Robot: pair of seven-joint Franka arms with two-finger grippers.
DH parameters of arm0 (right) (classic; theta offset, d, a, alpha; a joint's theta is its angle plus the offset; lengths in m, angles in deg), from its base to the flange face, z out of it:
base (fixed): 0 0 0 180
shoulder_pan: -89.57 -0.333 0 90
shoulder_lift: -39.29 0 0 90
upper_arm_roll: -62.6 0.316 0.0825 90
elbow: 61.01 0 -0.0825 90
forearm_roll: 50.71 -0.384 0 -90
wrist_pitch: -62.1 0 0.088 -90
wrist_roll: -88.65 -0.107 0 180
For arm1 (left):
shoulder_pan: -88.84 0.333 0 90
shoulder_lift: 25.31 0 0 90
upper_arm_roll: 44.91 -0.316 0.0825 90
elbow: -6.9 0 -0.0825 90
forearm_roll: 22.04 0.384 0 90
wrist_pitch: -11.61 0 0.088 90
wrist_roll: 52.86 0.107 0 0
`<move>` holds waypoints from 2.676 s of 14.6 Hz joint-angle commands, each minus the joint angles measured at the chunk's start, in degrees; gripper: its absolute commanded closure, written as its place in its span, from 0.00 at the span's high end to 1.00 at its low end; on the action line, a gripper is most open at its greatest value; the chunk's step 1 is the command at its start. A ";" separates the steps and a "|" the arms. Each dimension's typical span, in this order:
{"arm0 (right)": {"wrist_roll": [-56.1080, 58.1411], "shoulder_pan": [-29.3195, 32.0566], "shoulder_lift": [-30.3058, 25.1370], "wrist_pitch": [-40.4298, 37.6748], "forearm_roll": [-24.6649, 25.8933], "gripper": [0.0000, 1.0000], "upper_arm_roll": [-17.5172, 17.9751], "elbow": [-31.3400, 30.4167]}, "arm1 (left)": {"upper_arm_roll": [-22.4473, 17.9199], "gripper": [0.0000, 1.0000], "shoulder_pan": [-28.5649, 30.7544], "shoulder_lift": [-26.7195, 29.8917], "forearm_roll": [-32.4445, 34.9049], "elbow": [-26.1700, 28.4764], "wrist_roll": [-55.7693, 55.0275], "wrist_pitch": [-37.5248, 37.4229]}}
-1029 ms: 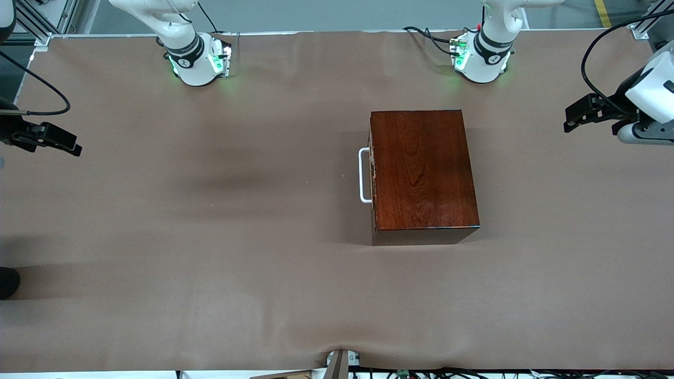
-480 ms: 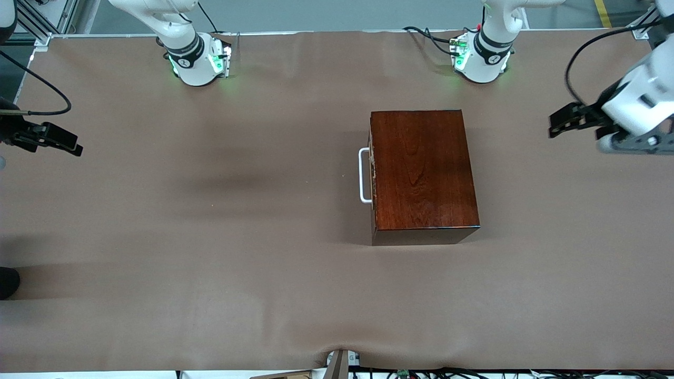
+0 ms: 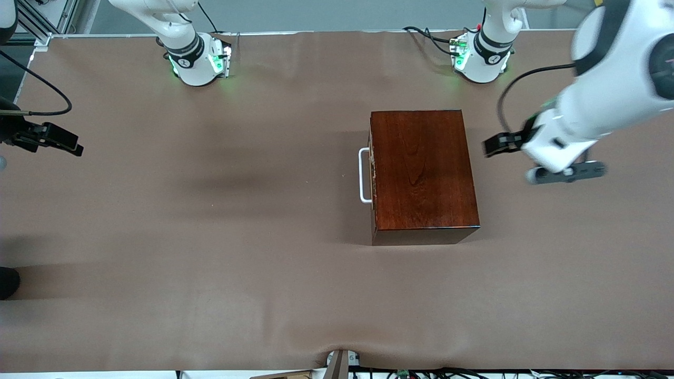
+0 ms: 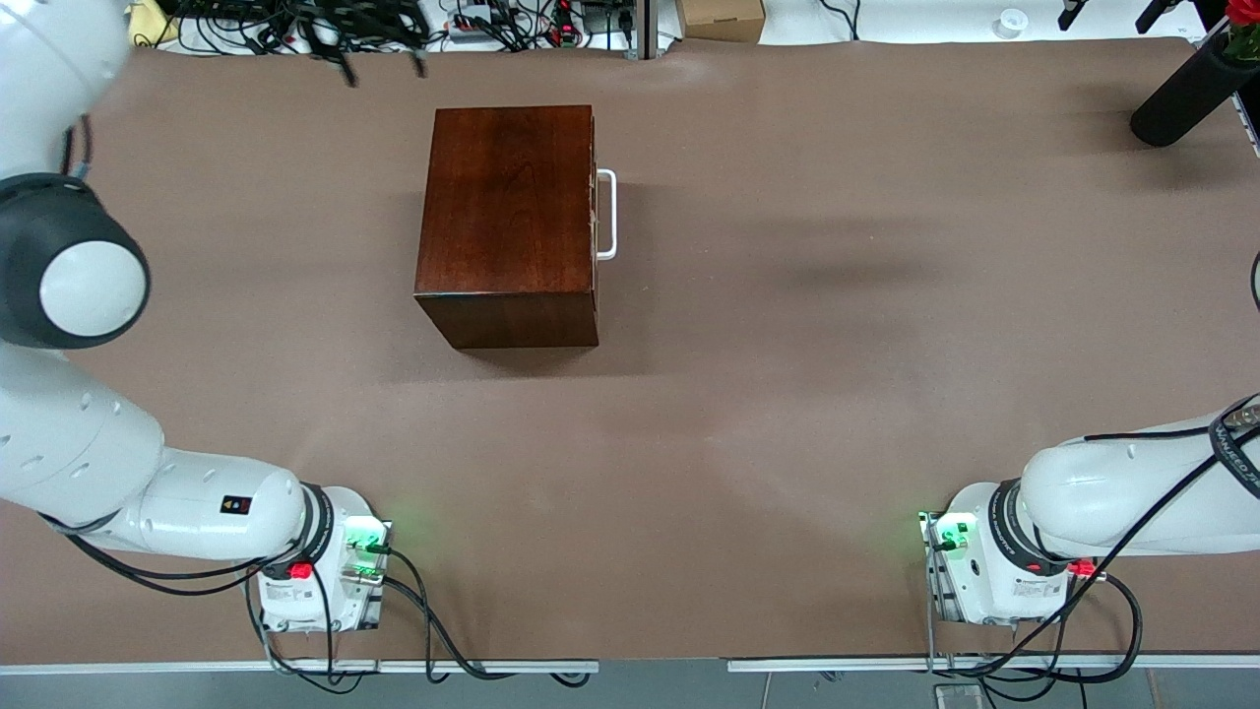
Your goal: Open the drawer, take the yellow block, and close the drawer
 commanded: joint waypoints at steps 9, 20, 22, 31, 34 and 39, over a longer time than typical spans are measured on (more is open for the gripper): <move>0.46 0.93 -1.65 0.21 -0.12 1.00 0.60 -1.56 | -2.12 1.00 -33.14 -26.04 24.43 -12.65 -40.82 22.99; 0.55 0.67 -1.48 0.39 -0.12 1.00 0.60 -1.65 | -3.09 1.00 -35.98 -32.74 26.22 -12.30 -34.24 17.81; 0.55 0.75 -1.48 0.56 -0.03 1.00 0.60 -1.65 | -2.74 1.00 -36.15 -32.74 24.30 -12.65 -35.20 18.60; 1.34 0.84 -2.27 3.11 -0.12 1.00 0.69 -3.49 | -2.12 1.00 -37.12 -36.07 17.97 -15.63 -41.71 40.20; 1.34 0.67 -2.18 2.85 -0.12 1.00 0.69 -3.05 | -2.12 1.00 -38.96 -37.22 17.35 -17.40 -41.89 45.04; 1.34 0.67 -2.18 2.85 -0.03 1.00 0.77 -2.79 | -1.34 1.00 -39.40 -36.70 17.00 -18.28 -42.06 47.17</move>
